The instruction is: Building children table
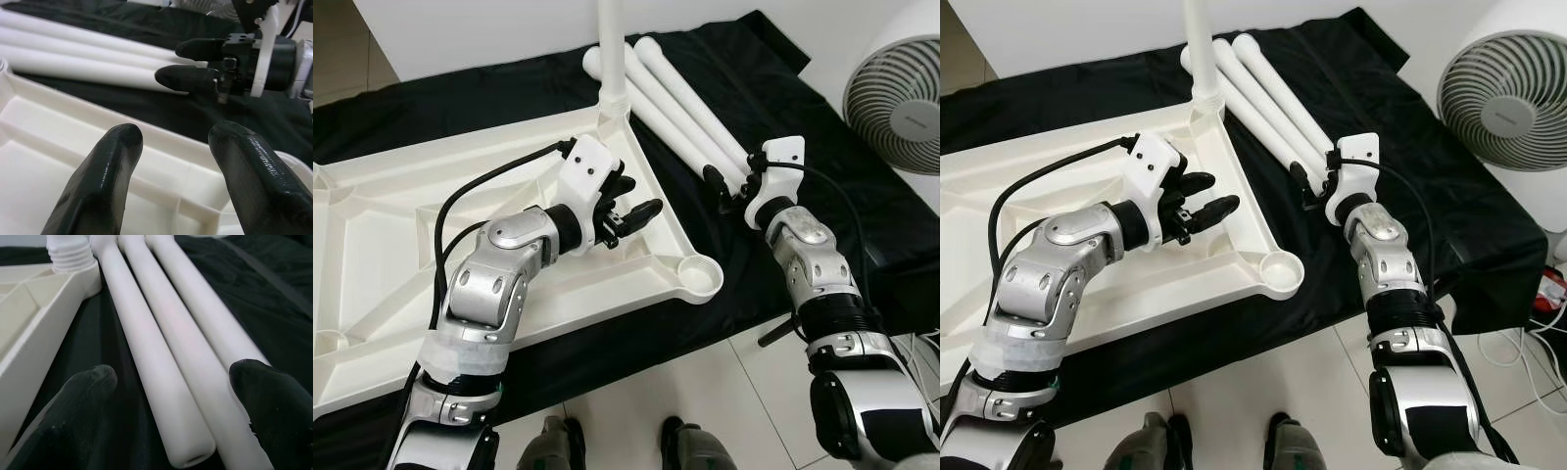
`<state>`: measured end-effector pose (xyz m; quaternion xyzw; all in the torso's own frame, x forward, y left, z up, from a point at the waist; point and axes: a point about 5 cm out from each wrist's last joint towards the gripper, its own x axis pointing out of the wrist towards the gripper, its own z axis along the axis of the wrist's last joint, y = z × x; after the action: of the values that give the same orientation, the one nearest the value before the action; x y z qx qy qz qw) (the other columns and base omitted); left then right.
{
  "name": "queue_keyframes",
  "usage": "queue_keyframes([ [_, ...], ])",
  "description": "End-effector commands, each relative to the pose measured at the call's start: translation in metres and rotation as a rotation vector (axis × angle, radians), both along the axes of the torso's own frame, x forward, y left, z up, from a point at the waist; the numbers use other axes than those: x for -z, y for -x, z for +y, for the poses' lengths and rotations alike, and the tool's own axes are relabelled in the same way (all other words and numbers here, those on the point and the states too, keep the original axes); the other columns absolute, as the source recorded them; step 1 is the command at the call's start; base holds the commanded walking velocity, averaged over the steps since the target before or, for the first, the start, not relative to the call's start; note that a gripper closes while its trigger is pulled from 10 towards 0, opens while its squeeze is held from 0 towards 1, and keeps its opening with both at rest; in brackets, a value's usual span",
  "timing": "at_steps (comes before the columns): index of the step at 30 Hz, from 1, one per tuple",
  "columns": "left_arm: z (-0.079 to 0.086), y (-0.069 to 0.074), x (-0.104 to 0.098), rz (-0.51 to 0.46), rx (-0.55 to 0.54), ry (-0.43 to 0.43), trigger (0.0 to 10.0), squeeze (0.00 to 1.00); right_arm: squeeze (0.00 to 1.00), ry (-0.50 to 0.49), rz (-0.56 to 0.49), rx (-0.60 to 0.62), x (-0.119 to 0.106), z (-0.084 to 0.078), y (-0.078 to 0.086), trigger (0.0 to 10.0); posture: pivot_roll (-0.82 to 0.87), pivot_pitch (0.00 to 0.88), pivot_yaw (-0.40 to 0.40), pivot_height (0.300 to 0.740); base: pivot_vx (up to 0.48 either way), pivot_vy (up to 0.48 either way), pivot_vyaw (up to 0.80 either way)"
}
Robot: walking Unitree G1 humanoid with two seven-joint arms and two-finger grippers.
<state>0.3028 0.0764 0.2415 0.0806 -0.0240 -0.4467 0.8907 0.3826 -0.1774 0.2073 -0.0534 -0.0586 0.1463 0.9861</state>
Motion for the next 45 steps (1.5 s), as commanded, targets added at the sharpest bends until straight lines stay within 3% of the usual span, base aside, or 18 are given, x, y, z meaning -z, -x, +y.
queue_keyframes([
  [1,0.000,0.002,0.001,-0.001,-0.033,-0.001,10.0,0.00,0.00,0.004,0.018,-0.015,0.003,0.002,-0.001,10.0,-0.04,0.261,0.057,0.740,0.000,0.000,0.00],
  [5,-0.007,0.008,-0.002,0.000,-0.016,0.002,10.0,0.00,0.00,0.019,0.030,-0.085,0.004,0.009,-0.004,10.0,-0.03,0.267,0.048,0.740,0.000,0.000,0.00],
  [18,-0.011,0.011,-0.002,0.010,-0.018,0.011,10.0,0.00,0.00,0.004,0.000,-0.094,-0.001,0.006,-0.007,10.0,-0.03,0.269,0.044,0.740,0.000,0.000,0.00],
  [31,-0.011,0.012,-0.003,0.016,-0.025,0.012,10.0,0.00,0.00,-0.009,0.006,-0.199,0.001,0.016,-0.005,10.0,-0.03,0.271,0.037,0.740,0.000,0.000,0.00],
  [45,-0.012,0.013,-0.003,0.022,-0.034,0.016,10.0,0.00,0.00,-0.056,0.126,-0.051,0.015,0.005,-0.014,10.0,-0.03,0.272,0.031,0.740,0.000,0.000,0.00],
])
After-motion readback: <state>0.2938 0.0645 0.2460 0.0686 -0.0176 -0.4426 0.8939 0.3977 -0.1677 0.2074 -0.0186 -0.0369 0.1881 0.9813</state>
